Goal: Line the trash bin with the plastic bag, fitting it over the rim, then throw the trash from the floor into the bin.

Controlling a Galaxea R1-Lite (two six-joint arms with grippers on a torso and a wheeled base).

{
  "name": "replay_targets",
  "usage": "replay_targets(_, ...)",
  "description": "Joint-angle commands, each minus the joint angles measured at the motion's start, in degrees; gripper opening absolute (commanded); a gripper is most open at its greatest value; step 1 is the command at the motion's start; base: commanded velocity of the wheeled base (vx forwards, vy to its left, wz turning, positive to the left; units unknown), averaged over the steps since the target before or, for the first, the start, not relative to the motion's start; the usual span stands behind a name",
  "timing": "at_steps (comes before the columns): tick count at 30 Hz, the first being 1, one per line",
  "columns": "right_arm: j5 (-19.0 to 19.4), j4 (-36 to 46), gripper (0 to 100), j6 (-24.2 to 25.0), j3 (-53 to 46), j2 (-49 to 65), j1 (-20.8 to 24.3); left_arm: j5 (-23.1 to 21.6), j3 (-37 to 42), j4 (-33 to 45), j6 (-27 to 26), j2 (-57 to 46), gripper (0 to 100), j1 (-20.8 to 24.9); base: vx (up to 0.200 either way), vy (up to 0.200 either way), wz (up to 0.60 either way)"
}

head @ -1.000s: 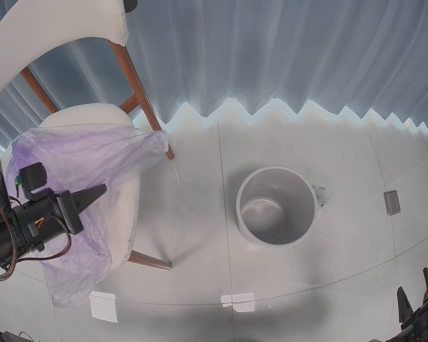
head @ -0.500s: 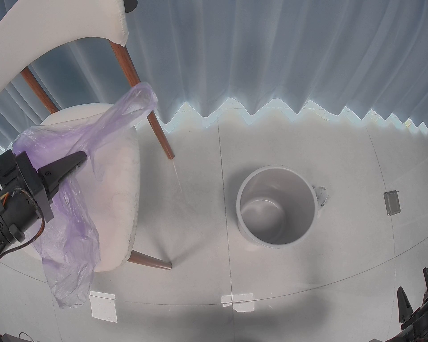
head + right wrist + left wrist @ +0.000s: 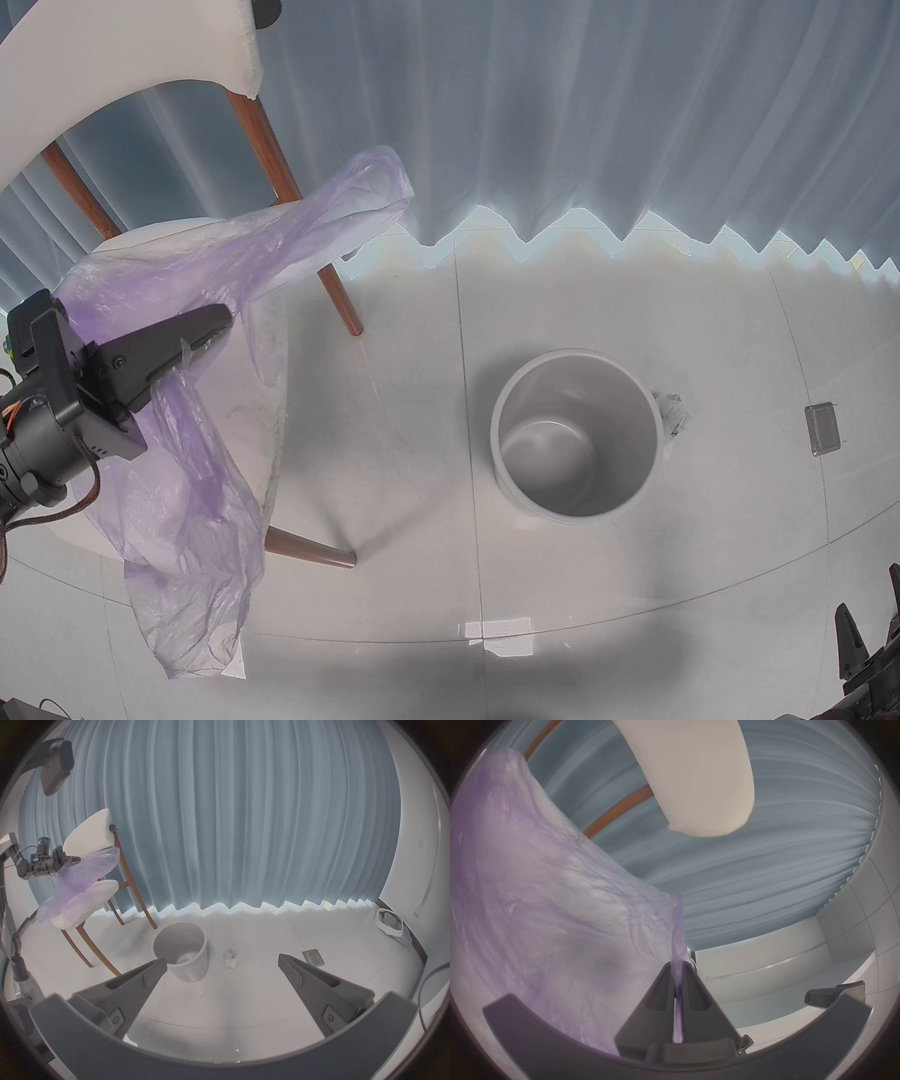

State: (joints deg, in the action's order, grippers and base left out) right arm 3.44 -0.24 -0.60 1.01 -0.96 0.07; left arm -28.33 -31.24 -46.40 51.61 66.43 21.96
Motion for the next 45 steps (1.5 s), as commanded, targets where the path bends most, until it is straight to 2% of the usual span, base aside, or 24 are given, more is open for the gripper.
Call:
replay_targets(1, -0.1, -0.02, 100, -0.02, -1.01, 0.88, 0.01, -1.99, -0.22, -3.79, 0.42, 4.41, 0, -0.16, 0.0, -0.2, 0.0)
replay_targets(5, -0.1, -0.02, 100, -0.02, -1.01, 0.88, 0.01, -4.1, -0.22, -6.78, 0.33, 6.0, 0, 0.19, 0.0, -0.2, 0.0)
replay_targets(7, -0.1, -0.02, 100, -0.02, -1.01, 0.88, 0.01, -6.83, -0.75, -8.27, -0.02, 6.87, 0, 0.19, 0.0, -0.2, 0.0)
replay_targets(15, -0.1, -0.02, 100, -0.02, -1.01, 0.88, 0.01, -7.62, -1.1, -9.41, -0.2, 6.87, 0, 0.28, 0.0, -0.2, 0.0)
replay_targets(24, -0.1, -0.02, 100, -0.02, -1.01, 0.88, 0.01, -7.62, -2.07, -9.41, 0.06, 9.6, 0, 0.81, 0.0, 0.0, 0.0)
replay_targets(38, -0.1, -0.02, 100, -0.02, -1.01, 0.88, 0.01, -7.7, -5.41, -9.85, 2.17, 14.26, 0, 8.19, 0.0, 0.0, 0.0)
replay_targets(45, -0.1, -0.02, 100, -0.02, -1.01, 0.88, 0.01, -7.7, -5.67, -9.85, 2.35, 14.96, 0, 9.77, 0.0, 0.0, 0.0)
